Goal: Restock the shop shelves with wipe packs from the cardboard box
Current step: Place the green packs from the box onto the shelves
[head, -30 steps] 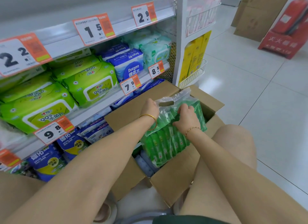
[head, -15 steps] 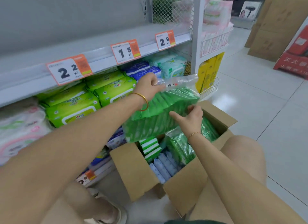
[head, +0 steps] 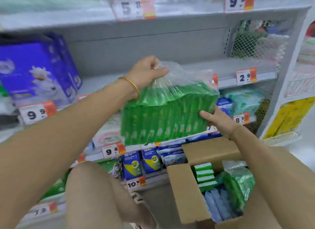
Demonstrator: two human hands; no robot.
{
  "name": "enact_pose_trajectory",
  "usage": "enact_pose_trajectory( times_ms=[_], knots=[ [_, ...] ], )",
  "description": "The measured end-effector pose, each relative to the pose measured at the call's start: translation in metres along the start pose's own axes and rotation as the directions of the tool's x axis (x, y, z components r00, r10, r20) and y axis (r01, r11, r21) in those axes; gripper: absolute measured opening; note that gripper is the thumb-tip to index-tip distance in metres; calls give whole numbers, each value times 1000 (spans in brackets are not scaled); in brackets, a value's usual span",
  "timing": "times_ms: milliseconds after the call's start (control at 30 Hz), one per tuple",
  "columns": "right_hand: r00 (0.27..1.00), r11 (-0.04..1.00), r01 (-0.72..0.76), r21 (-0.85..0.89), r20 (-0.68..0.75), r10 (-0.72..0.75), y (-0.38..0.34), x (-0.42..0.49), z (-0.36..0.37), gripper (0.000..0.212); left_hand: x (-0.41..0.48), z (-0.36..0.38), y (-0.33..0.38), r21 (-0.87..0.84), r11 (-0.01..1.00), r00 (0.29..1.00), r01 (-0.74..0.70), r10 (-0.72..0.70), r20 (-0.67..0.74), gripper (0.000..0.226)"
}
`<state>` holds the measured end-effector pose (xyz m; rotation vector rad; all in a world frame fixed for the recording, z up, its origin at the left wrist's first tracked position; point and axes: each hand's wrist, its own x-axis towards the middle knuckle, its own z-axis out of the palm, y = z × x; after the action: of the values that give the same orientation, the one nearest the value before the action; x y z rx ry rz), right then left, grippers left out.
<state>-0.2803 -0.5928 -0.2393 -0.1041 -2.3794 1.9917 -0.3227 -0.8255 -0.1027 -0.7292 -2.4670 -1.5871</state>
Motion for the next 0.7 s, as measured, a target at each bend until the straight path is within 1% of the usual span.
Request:
enact_pose_trajectory(
  times_ms=[33, 67, 133, 167, 233, 300, 367, 433, 467, 500, 533, 600, 633, 667, 700],
  knots=[
    [997, 999, 25, 38, 72, -27, -8, 4, 11, 45, 0, -16, -1, 17, 1000, 1000, 6, -5, -12, 36],
    [991, 994, 49, 95, 120, -60, -14, 9, 20, 53, 1, -32, -3, 16, 1000, 1000, 15, -15, -23, 36],
    [983, 972, 78, 224, 143, -112, -29, 17, 43, 81, 1, -61, -9, -23, 998, 998, 50, -51, -29, 36],
    [984, 955, 93, 283, 119, -132, -38, 19, 55, 82, 0, -74, -10, -4, 999, 998, 54, -54, -34, 35],
    [988, 920, 123, 372, 41, -148, -53, 27, 72, 72, 1, -100, -12, 170, 984, 998, 51, -44, -48, 33],
    [988, 895, 150, 419, -26, -153, -68, 34, 86, 70, 3, -122, -11, 371, 928, 999, 31, -20, -34, 31],
    [982, 869, 190, 456, -92, -167, -85, 42, 98, 65, 8, -138, -2, 521, 854, 999, -14, 37, -35, 28],
    [976, 847, 213, 487, -143, -163, -100, 49, 108, 62, 10, -146, 11, 652, 755, 989, -69, 136, -53, 23],
    [972, 833, 231, 503, -165, -170, -107, 53, 113, 62, 11, -150, 17, 701, 708, 983, -89, 175, -52, 26],
    [965, 820, 253, 513, -188, -181, -113, 56, 118, 60, 13, -154, 20, 747, 659, 984, -85, 176, -43, 36],
    [959, 810, 274, 518, -210, -191, -117, 60, 121, 55, 15, -160, 19, 796, 603, 990, -57, 136, -32, 53],
    [945, 790, 315, 526, -254, -207, -123, 68, 127, 47, 14, -169, 13, 882, 471, 1000, -25, 13, 21, 98],
    [937, 780, 334, 529, -278, -213, -125, 73, 130, 46, 13, -171, 5, 906, 423, 998, -28, -32, 46, 113],
    [929, 771, 352, 530, -300, -218, -127, 78, 132, 46, 14, -171, -4, 921, 389, 996, -34, -61, 62, 119],
    [921, 763, 371, 530, -317, -227, -129, 82, 134, 46, 15, -169, -14, 930, 364, 996, -40, -62, 67, 118]
  ],
)
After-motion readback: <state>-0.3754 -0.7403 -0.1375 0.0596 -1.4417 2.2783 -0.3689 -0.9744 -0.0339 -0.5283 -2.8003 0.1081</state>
